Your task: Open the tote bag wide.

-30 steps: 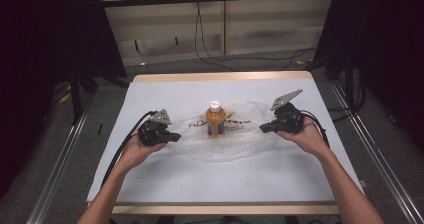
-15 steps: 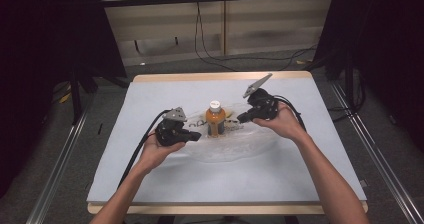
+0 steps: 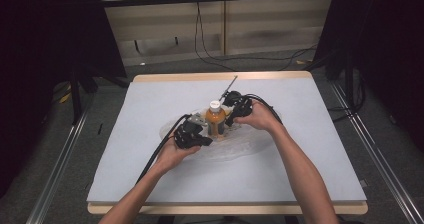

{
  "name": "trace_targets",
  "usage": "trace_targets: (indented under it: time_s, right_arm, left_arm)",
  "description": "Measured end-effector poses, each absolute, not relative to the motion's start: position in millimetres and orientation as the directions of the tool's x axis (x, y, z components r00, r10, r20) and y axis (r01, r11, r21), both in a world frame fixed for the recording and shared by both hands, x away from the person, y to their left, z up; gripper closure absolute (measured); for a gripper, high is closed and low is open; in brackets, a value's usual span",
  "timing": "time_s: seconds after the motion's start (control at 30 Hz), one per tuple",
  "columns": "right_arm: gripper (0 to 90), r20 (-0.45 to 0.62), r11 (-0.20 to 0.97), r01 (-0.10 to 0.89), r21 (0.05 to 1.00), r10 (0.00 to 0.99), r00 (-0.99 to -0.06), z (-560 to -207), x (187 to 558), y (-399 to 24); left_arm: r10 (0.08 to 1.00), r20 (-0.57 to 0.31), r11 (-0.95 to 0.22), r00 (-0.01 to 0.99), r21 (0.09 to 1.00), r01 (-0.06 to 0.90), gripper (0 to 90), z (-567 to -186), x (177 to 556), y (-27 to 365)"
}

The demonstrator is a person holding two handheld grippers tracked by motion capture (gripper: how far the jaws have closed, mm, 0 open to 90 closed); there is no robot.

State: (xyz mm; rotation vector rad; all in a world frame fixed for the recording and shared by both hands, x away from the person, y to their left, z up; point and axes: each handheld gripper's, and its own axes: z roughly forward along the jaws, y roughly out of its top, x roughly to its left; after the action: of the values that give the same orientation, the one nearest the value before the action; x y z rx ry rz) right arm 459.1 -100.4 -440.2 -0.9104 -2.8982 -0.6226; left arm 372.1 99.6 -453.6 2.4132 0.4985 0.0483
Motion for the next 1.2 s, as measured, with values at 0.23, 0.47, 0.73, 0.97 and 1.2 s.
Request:
trace_targets:
  time_s: [0.23, 0.47, 0.73, 0.97, 1.2]
  right_arm:
    - [90.0, 0.198, 0.722, 0.611, 0.323, 0.58, -0.79, -455.0, 481.2, -91.9]
    - [90.0, 0.208, 0.704, 0.637, 0.314, 0.604, -0.77, -458.7, 494.2, -88.0]
    - [90.0, 0.164, 0.676, 0.657, 0.334, 0.644, -0.747, -459.3, 510.1, -73.4]
    - [90.0, 0.183, 0.626, 0.687, 0.369, 0.676, -0.714, -461.7, 519.9, -63.2]
    - [90.0, 0.182, 0.599, 0.701, 0.387, 0.695, -0.695, -463.1, 525.8, -60.6]
  left_arm:
    - [0.348, -0.071, -0.734, 0.935, 0.6, 0.318, 90.0, -468.7, 362.6, 94.6]
    - [0.318, -0.058, -0.758, 0.946, 0.585, 0.29, 90.0, -467.2, 353.5, 91.8]
    - [0.237, -0.029, -0.798, 0.971, 0.564, 0.212, 90.0, -464.6, 329.9, 87.5]
    - [0.207, -0.038, -0.796, 0.978, 0.574, 0.191, 90.0, -464.9, 316.9, 89.5]
    - [0.164, -0.052, -0.807, 0.985, 0.568, 0.164, 90.0, -463.9, 308.6, 89.2]
